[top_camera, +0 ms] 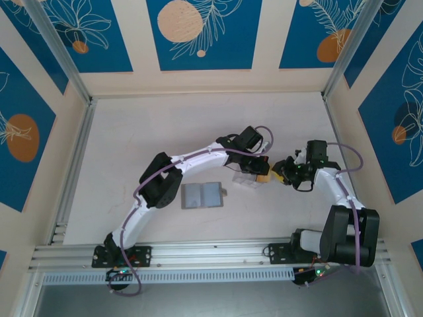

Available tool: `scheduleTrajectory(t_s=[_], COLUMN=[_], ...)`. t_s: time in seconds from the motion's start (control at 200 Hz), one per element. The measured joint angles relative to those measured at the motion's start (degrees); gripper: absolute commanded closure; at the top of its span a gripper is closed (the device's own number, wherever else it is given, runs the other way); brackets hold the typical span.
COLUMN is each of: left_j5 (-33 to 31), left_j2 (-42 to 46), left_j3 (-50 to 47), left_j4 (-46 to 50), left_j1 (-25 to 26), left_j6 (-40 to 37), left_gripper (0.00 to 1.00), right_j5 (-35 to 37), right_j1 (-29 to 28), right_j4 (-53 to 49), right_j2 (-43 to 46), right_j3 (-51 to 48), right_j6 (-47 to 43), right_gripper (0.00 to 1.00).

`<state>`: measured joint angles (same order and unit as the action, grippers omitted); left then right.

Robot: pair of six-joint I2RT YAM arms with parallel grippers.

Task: Put the credit cards into the card holder
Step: Pick up the credit card from the storage box.

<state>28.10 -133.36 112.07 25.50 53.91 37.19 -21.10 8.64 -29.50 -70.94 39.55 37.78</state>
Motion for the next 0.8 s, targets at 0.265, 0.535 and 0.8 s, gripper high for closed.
scheduleTrajectory(t_s=[0.265,0.535,0.8], left_j5=[0.0,0.0,0.2], left_j2=[0.0,0.0,0.0], left_j3=[0.0,0.0,0.0], left_j4=[-0.2,-0.2,-0.7], left_j1=[0.0,0.0,-0.1], left_j6=[0.0,0.0,0.5], left_gripper=[1.00,1.00,1.00], right_j5=[-2.8,-4.4,-4.9], right_j1=[0.0,0.1,0.1], right_j4=[3.5,5.9,6.3], right_j2=[2.5,2.5,3.1], right_j3=[-4.1,-5.6,-5.6], right_j6=[1.3,2.1,2.4], right_gripper=[0.74,0.82,0.99])
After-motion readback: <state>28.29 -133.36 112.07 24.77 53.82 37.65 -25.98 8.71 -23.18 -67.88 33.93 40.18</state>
